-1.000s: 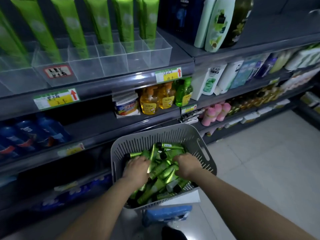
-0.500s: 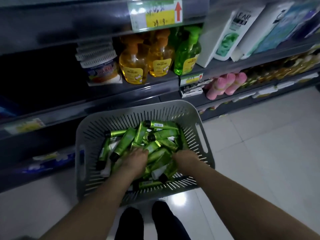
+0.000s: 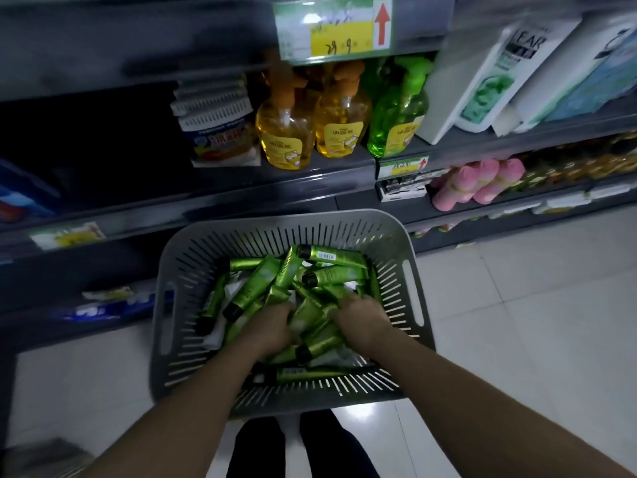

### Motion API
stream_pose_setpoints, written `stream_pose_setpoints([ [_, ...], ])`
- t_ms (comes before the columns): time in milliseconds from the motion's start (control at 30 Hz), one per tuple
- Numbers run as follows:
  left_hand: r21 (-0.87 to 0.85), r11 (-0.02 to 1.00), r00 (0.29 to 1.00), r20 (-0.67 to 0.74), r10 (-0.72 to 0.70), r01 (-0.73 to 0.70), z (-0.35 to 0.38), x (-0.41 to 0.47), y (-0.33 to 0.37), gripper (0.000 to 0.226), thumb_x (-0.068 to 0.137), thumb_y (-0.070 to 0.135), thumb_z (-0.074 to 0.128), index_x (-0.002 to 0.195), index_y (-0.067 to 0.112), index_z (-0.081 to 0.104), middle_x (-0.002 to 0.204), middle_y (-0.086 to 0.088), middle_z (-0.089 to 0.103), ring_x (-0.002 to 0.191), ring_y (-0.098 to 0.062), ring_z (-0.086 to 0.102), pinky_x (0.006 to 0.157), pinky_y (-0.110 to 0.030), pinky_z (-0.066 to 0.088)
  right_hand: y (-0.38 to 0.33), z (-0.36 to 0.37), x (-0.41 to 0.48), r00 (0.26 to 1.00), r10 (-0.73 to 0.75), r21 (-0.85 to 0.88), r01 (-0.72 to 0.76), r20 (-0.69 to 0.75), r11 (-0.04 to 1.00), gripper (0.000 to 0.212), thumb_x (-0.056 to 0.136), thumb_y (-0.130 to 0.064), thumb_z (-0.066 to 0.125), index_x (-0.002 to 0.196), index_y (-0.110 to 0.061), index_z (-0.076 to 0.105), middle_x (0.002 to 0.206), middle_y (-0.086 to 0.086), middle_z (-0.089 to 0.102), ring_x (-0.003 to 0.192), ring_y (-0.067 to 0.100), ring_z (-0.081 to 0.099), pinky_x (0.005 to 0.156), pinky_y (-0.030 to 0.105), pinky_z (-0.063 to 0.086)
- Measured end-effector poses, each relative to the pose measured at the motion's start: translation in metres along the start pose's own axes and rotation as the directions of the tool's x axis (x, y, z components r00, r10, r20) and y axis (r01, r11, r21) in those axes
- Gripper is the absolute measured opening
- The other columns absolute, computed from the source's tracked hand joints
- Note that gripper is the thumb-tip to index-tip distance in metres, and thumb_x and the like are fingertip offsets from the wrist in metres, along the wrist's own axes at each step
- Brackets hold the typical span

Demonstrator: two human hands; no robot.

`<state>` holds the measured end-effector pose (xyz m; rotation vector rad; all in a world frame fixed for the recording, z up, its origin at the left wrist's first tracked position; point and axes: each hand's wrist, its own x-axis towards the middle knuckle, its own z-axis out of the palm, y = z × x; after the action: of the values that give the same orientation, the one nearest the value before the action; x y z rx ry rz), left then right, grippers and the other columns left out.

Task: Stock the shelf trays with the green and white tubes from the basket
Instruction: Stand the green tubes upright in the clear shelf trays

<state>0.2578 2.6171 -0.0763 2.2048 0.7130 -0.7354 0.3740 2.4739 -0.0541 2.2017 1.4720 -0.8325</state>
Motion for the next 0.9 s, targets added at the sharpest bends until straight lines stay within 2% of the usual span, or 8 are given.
stream_pose_setpoints([
  [200,-0.215,0.975,0.985,-0.172,0.010,-0.048,-0.046,-0.036,0.007,0.041,0.085,0.030,0.068,0.122,0.021,0.053,0.114,0.009,0.059,0.105,-0.019,0.057,0.080,-0.026,0.042,-0.011,-0.056,-0.010,0.998,0.002,0.427,0.022,-0.057,0.904,0.034,0.080,-0.032,0.072,0.112,-0.024,0.063,0.112,0.004,0.066,0.105,0.025,0.061,0.080,0.028,0.045],
  [333,-0.271,0.954,0.957,-0.285,0.049,-0.130,-0.071,-0.064,0.004,0.034,0.090,0.032,0.061,0.122,0.020,0.054,0.119,0.003,0.062,0.109,-0.020,0.057,0.088,-0.029,0.045,-0.031,-0.086,-0.019,0.985,0.125,0.717,-0.001,-0.120,0.697,0.044,0.073,-0.027,0.081,0.113,-0.016,0.069,0.107,0.004,0.069,0.097,0.020,0.063,0.087,0.030,0.051],
  [433,-0.281,0.948,0.935,-0.352,0.043,-0.150,-0.090,-0.087,-0.004,0.034,0.094,0.035,0.054,0.122,0.017,0.052,0.118,-0.001,0.060,0.109,-0.021,0.056,0.084,-0.029,0.043,-0.052,-0.106,-0.025,0.969,0.187,0.886,0.057,-0.160,0.461,0.027,0.071,-0.024,0.083,0.092,-0.010,0.073,0.080,-0.003,0.070,0.070,0.010,0.060,0.082,0.033,0.053],
  [500,-0.295,0.945,0.919,-0.393,0.016,-0.143,-0.102,-0.103,-0.013,0.045,0.095,0.041,0.049,0.130,0.013,0.046,0.127,-0.006,0.056,0.116,-0.024,0.053,0.091,-0.032,0.042,-0.072,-0.123,-0.036,0.955,0.218,0.935,0.118,-0.199,0.334,0.014,0.074,-0.017,0.082,0.085,-0.015,0.072,0.077,-0.009,0.069,0.070,0.004,0.061,0.084,0.032,0.052],
  [633,-0.349,0.903,0.873,-0.485,0.053,-0.249,-0.130,-0.147,-0.030,0.039,0.095,0.037,0.050,0.128,0.015,0.049,0.122,-0.001,0.059,0.111,-0.020,0.055,0.091,-0.032,0.043,-0.112,-0.153,-0.054,0.911,0.306,0.949,0.212,-0.278,0.232,0.078,0.070,-0.028,0.085,0.135,-0.005,0.048,0.129,0.002,0.056,0.120,0.022,0.055,0.101,0.028,0.042],
  [733,-0.456,0.821,0.839,-0.542,0.051,-0.344,-0.150,-0.185,-0.046,0.018,0.095,0.030,0.054,0.110,0.018,0.056,0.107,0.001,0.063,0.101,-0.019,0.060,0.090,-0.035,0.046,-0.145,-0.170,-0.064,0.878,0.324,0.932,0.302,-0.354,0.199,0.047,0.065,-0.028,0.087,0.102,-0.007,0.066,0.101,0.013,0.072,0.096,0.033,0.068,0.090,0.046,0.054],
  [800,-0.503,0.777,0.828,-0.558,0.043,-0.379,-0.166,-0.208,-0.059,0.007,0.095,0.028,0.056,0.101,0.026,0.057,0.102,0.003,0.064,0.099,-0.020,0.061,0.090,-0.038,0.048,-0.166,-0.184,-0.075,0.856,0.321,0.914,0.378,-0.406,0.147,0.020,0.074,-0.014,0.082,0.088,-0.011,0.068,0.086,0.011,0.073,0.082,0.030,0.070,0.079,0.039,0.058],
  [900,-0.549,0.715,0.817,-0.574,0.053,-0.432,-0.189,-0.239,-0.076,0.017,0.091,0.023,0.062,0.108,0.019,0.062,0.107,0.000,0.068,0.101,-0.020,0.064,0.093,-0.040,0.051,-0.195,-0.207,-0.089,0.818,0.310,0.874,0.468,-0.485,0.132,0.024,0.078,-0.014,0.078,0.098,-0.009,0.065,0.084,0.008,0.066,0.074,0.017,0.061,0.066,0.027,0.050],
])
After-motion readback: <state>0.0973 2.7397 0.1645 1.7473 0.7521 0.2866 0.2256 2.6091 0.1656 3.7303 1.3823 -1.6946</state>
